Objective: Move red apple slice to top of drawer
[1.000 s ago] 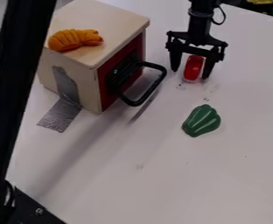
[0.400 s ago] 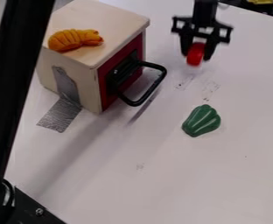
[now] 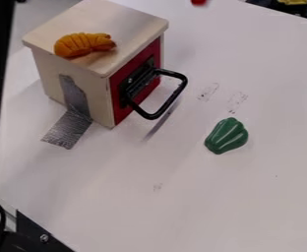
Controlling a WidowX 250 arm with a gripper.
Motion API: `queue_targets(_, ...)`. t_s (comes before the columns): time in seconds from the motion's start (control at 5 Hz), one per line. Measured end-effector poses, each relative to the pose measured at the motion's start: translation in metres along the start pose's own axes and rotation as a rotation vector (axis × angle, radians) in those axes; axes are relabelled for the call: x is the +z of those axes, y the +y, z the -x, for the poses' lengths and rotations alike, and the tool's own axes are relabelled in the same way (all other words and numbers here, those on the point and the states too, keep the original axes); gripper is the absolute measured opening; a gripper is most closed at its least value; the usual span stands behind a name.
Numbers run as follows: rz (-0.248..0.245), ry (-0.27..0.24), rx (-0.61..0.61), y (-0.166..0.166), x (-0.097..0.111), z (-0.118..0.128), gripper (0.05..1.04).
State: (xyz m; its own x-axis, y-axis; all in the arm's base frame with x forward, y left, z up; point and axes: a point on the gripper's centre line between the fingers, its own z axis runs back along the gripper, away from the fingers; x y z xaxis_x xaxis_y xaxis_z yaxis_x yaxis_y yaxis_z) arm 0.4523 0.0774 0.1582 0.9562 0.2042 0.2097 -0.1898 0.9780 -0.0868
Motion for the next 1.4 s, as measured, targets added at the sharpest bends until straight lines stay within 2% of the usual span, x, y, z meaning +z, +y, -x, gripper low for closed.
queue_targets(0.2, 0.015, -0.044, 0.021, 0.041, 0.066, -0.001, 0.570)
queue_targets(0.4, 0.009, -0.002, 0.035, 0.087, 0.089, 0.019, 0.570)
queue_targets(0.6, 0.002, 0.075, 0.039, 0.117, 0.087, 0.050, 0.570)
queue_targets(1.0, -0.064, 0.171, 0.016, 0.130, 0.053, 0.105, 0.570)
queue_targets(1.2, -0.091, 0.193, 0.004, 0.129, 0.034, 0.122, 0.570)
queue_targets(1.4, -0.116, 0.192, -0.008, 0.131, 0.026, 0.124, 0.570)
